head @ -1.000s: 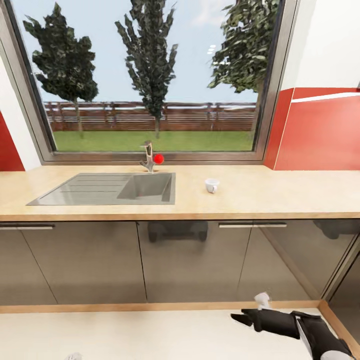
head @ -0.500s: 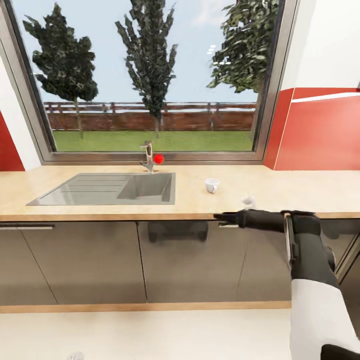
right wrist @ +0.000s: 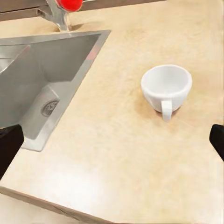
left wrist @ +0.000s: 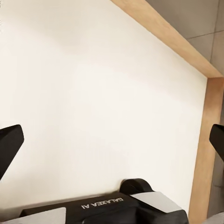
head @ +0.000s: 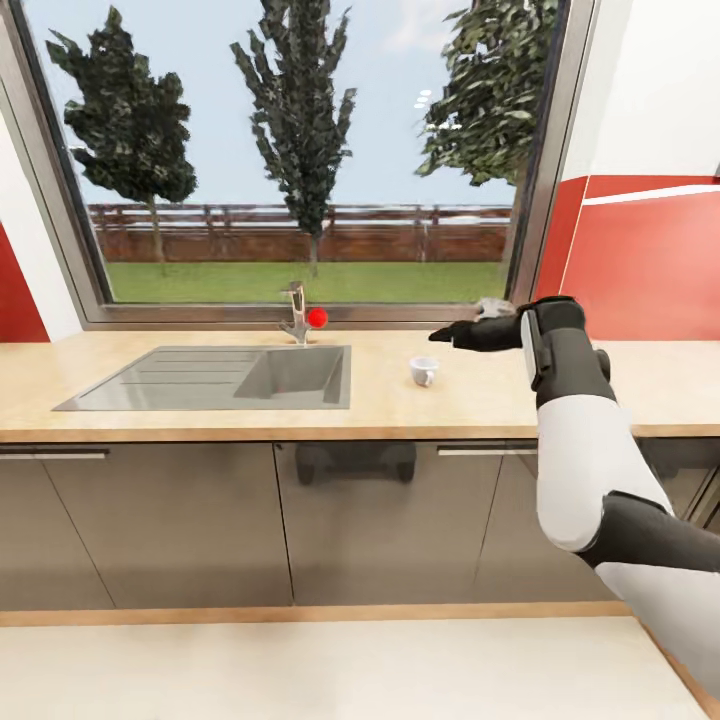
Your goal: Set up a coffee station on the kitchen countertop: keep the coffee maker on the countertop, move the bottle of coffee from the kitchen shelf to the counter next to the coffee maker, place a paper coffee filter on top of the coffee maker, put the saucer next to the coffee maker with the coffee cup on the saucer, and place the electric kettle next to the coffee maker.
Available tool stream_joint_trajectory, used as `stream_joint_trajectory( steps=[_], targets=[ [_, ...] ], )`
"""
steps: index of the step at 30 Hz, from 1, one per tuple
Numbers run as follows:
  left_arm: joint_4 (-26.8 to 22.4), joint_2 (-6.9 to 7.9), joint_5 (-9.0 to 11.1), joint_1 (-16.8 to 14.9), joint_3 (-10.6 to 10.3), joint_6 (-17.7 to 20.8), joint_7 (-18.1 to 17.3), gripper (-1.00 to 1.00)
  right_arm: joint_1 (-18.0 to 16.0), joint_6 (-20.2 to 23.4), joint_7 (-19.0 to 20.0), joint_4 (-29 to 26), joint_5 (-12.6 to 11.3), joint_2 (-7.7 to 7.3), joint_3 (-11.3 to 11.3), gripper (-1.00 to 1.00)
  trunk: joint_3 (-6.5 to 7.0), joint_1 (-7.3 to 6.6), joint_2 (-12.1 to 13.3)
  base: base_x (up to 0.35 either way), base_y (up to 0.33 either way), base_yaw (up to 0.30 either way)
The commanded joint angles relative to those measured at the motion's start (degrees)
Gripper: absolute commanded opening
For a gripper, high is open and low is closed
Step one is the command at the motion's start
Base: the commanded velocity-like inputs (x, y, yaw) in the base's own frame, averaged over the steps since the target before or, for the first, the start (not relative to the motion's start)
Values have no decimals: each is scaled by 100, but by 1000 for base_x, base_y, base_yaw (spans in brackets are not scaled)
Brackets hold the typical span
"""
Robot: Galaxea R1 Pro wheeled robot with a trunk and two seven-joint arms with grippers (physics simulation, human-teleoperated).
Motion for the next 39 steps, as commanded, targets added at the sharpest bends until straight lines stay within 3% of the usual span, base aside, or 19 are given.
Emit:
stream_joint_trajectory(
  steps=[1,4,5,7,39],
  targets=[
    [-4,3,60,14,-35,57,-15,100,-46,14,-362,29,69,118,-25,100,-6,0,-3,0,0,0],
    [-6,3,60,29,-36,56,-16,100,-95,13,-874,103,73,257,31,100,-6,0,-3,0,0,0],
    [-5,3,60,37,-37,56,-13,100,-120,12,-1275,240,70,342,198,100,-6,0,-3,15,0,0],
    [-4,3,60,43,-37,56,-10,100,-142,14,-1667,440,57,414,465,100,-6,0,-3,188,0,0],
    [-9,3,61,45,-38,56,-9,100,-83,4,-1767,846,87,397,475,100,-6,0,-3,162,-15,0]
  ],
)
